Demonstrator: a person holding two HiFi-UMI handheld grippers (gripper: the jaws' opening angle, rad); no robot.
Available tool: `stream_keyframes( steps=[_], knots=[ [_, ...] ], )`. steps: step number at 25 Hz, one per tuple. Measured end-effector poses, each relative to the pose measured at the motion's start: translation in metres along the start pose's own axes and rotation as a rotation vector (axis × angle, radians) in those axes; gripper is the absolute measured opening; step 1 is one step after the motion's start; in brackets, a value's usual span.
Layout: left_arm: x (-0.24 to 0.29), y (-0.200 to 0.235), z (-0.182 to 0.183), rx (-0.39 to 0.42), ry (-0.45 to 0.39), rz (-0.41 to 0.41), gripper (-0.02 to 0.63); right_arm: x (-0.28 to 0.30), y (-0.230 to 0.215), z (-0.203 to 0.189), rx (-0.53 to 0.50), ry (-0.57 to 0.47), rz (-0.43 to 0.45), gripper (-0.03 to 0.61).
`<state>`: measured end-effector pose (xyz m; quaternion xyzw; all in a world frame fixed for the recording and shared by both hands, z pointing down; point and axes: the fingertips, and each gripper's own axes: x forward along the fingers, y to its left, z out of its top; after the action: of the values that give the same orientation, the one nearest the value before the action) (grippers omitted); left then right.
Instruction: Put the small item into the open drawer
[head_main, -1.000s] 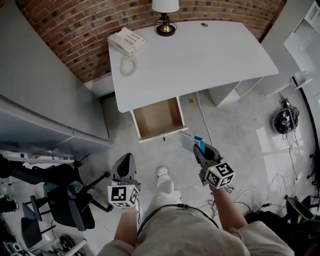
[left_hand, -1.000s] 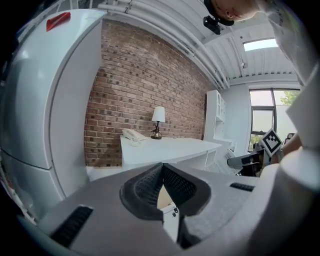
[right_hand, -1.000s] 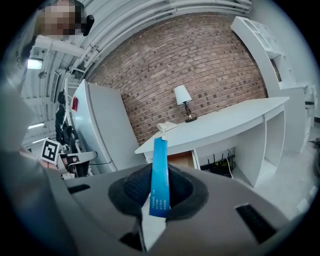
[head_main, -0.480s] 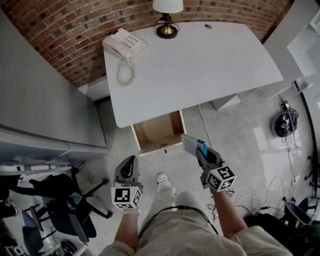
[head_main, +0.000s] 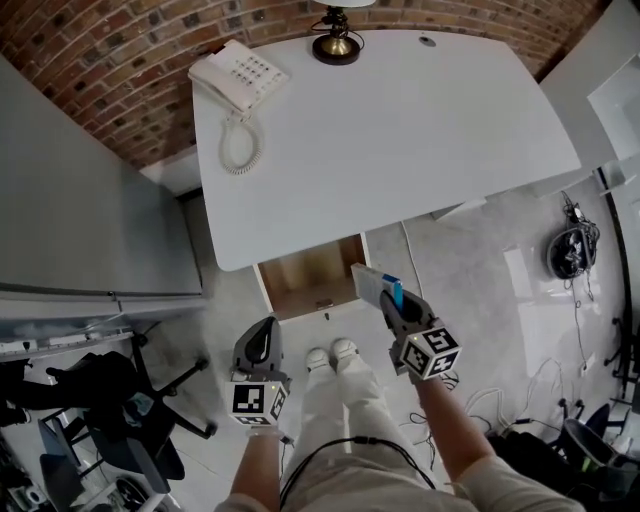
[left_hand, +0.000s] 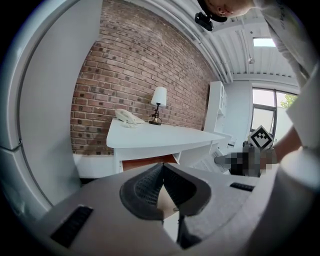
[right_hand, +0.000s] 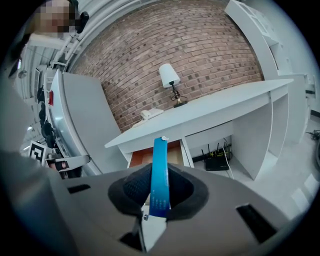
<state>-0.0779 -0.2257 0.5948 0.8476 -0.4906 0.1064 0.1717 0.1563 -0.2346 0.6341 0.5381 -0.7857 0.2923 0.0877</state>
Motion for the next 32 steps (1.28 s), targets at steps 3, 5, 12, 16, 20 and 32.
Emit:
stream_keyframes(
  steps=[3,5,12,16,20,32],
  knots=[
    [0.010,-0.005,-0.004,-0.010,-0.003,0.003,0.005,0.014,-0.009,-0.008,-0.005,0.024,-0.007,0.066],
    [0.016,-0.008,-0.007,-0.011,-0.004,0.001,0.005,0.024,-0.016,-0.014,-0.007,0.040,-0.012,0.066],
    [0.034,-0.012,-0.021,-0.031,-0.011,0.007,0.005,0.059,-0.030,-0.042,-0.037,0.118,-0.038,0.067],
    [0.035,-0.009,-0.027,-0.047,-0.006,0.023,0.005,0.075,-0.034,-0.058,-0.072,0.168,-0.060,0.067],
    [0.034,-0.003,-0.034,-0.059,-0.002,0.037,0.005,0.090,-0.037,-0.068,-0.081,0.207,-0.078,0.069],
    [0.034,0.004,-0.045,-0.078,-0.007,0.050,0.005,0.109,-0.045,-0.082,-0.111,0.304,-0.113,0.077]
  ],
)
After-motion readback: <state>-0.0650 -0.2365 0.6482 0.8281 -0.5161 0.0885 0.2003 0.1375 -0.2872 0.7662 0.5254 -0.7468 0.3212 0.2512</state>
